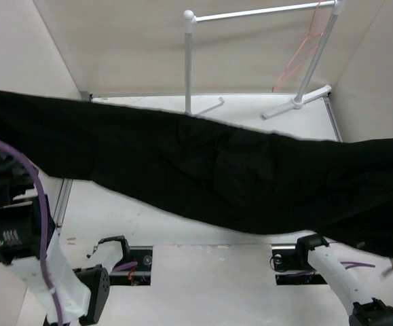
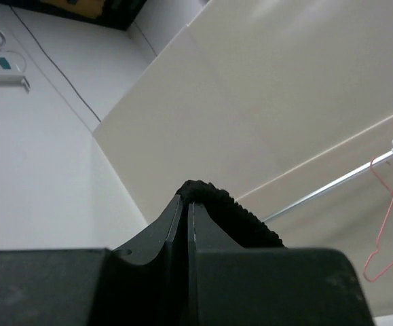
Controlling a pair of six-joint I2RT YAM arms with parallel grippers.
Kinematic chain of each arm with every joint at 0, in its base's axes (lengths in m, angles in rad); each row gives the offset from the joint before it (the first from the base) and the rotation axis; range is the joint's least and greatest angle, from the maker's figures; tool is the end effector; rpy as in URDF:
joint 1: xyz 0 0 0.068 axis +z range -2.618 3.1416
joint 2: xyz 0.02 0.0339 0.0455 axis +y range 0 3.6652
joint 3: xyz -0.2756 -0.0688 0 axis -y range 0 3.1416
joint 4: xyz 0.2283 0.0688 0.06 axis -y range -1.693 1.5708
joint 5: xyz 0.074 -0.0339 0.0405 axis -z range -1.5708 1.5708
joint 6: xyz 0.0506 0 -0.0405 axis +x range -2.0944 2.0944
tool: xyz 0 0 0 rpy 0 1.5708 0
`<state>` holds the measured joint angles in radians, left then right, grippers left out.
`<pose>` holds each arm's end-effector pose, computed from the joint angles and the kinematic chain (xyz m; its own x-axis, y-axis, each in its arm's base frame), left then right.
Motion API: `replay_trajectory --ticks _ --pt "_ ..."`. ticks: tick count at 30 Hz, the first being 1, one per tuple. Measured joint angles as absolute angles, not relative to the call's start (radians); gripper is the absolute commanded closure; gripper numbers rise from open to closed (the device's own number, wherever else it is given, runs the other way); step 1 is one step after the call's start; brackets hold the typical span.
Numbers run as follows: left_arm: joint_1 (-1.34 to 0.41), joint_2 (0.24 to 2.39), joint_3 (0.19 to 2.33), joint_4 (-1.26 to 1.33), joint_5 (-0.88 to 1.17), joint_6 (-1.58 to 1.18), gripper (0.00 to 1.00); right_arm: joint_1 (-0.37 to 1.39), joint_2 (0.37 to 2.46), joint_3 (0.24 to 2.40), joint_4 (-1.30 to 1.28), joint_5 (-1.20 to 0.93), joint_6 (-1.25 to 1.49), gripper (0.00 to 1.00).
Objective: Place the trousers on the hanger
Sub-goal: Flatten out the trousers at the center of the board.
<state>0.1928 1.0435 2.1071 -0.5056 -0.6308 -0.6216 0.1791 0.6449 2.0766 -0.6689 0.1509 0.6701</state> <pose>0.0308 0.0364 0.6412 0.7985 -0.3233 -0.5078 -0.2224 0.6255 -0.7479 -0.1348 -0.0321 0.5993 0.4899 0.7127 -0.5021 -0.4765 0.7012 0.5304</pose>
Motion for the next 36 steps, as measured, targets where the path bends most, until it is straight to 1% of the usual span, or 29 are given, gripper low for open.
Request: replay_trajectory --ticks 2,4,6,8,9,11,15,17,20,26,29,36 --pt "0.13 1.035 2.124 -0.432 -0.687 -0.52 0.95 0.223 0.643 2.008 -0.635 0.183 0.67 0.97" --pt "0.067 1.009 2.057 -0.339 -0.73 -0.435 0.95 0.315 0.633 1.856 -0.578 0.238 0.668 0.97" --pt "0.036 0.977 1.919 -0.272 -0.766 -0.378 0.95 0.409 0.638 1.68 -0.543 0.325 0.66 0.97" --pt "0.035 0.971 1.754 -0.223 -0.78 -0.346 0.95 0.426 0.683 1.503 -0.537 0.394 0.643 0.96" --pt "0.037 0.98 1.681 -0.215 -0.779 -0.343 0.95 0.402 0.718 1.433 -0.537 0.403 0.638 0.97" --pt "0.059 1.034 1.542 -0.22 -0.769 -0.348 0.95 0.3 0.801 1.297 -0.524 0.398 0.633 0.97" --pt "0.131 1.23 1.419 -0.26 -0.686 -0.405 0.95 0.04 0.935 1.102 -0.484 0.268 0.687 0.98" --pt "0.163 1.335 1.414 -0.289 -0.637 -0.444 0.95 -0.069 0.999 1.067 -0.466 0.197 0.724 0.98" --pt "0.191 1.451 1.417 -0.298 -0.587 -0.489 0.96 -0.163 1.106 1.072 -0.392 0.123 0.766 0.97" --pt "0.209 1.608 1.47 -0.289 -0.517 -0.551 0.95 -0.19 1.362 1.188 -0.271 0.047 0.804 0.97" --pt "0.21 1.623 1.47 -0.279 -0.492 -0.569 0.95 -0.188 1.393 1.188 -0.268 0.03 0.809 0.96" --pt "0.21 1.623 1.471 -0.262 -0.466 -0.605 0.93 -0.188 1.393 1.191 -0.261 0.022 0.809 0.95"
